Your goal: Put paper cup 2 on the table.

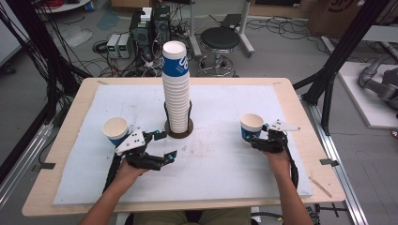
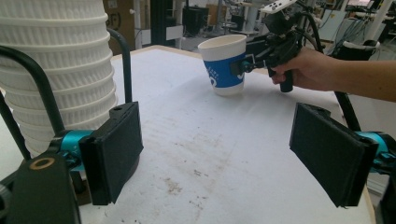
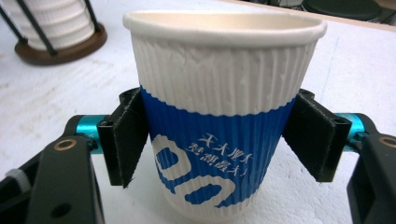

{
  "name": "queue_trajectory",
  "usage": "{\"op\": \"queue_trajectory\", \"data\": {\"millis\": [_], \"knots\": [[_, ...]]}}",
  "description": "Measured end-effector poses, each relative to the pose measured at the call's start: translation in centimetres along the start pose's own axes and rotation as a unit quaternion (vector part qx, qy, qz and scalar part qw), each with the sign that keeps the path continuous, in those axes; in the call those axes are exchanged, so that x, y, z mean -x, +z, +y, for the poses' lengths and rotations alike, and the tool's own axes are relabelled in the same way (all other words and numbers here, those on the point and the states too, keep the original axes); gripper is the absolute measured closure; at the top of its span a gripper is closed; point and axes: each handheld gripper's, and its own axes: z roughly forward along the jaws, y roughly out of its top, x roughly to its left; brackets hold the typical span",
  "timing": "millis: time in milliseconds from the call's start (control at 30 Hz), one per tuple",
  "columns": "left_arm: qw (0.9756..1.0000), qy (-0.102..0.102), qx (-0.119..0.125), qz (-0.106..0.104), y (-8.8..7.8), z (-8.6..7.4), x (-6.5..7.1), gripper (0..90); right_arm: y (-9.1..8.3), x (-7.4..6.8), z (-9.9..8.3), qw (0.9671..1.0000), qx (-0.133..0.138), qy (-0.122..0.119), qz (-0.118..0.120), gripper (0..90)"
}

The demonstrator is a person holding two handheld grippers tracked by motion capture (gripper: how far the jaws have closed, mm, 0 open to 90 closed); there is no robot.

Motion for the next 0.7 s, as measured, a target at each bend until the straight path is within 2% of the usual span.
{"op": "queue_trajectory", "data": {"millis": [67, 167, 433, 533, 700], "knots": [[1.0, 0.0, 0.0, 0.0, 0.0, 0.0, 0.0, 17.1, -0.1, -0.1, 0.0, 0.9999, -0.007, -0.013, 0.001, 26.1], [1.0, 0.0, -0.001, 0.001, 0.0, 0.0, 0.0, 17.1, -0.3, -0.1, 0.0, 0.9997, -0.014, -0.018, 0.005, 25.4], [1.0, -0.002, -0.004, 0.001, 0.1, -0.1, 0.0, 17.1, -0.8, 0.1, -0.2, 0.9994, -0.032, 0.005, 0.012, 20.8], [1.0, -0.003, -0.005, 0.0, 0.1, -0.1, 0.0, 17.1, -1.0, 0.2, -0.2, 0.9994, -0.03, 0.002, 0.02, 20.7], [1.0, -0.006, -0.005, 0.002, 0.0, -0.2, -0.1, 17.1, -1.5, 0.2, -0.3, 0.999, -0.039, 0.006, 0.018, 19.8]]}}
